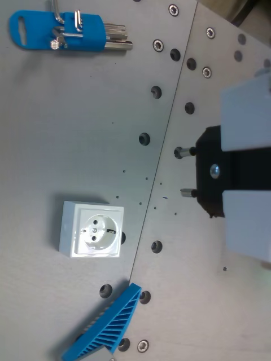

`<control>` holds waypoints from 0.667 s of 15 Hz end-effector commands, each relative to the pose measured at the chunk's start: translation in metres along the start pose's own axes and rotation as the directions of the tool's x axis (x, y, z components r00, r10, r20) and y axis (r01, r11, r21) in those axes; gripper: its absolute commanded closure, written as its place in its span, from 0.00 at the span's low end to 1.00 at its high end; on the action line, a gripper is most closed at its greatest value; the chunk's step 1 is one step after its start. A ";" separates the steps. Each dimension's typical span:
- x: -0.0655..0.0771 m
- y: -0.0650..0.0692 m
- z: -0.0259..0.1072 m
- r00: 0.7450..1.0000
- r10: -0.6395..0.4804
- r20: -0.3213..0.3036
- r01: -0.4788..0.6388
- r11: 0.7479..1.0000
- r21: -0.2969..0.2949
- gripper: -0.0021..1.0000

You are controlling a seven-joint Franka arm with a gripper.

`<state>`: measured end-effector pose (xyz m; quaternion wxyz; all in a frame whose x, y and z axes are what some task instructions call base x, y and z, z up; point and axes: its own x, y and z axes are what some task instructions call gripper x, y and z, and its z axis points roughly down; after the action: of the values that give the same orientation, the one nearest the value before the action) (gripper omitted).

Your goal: Move above the white socket

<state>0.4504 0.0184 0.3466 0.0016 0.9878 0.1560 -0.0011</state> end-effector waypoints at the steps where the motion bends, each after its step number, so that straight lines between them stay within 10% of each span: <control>1: 0.000 0.000 0.000 1.000 0.000 -0.001 0.000 1.000 0.000 1.00; 10: -0.001 -0.001 0.003 1.000 0.004 -0.003 -0.004 1.000 0.000 1.00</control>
<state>0.4504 0.0184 0.3456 0.0015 0.9877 0.1561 -0.0022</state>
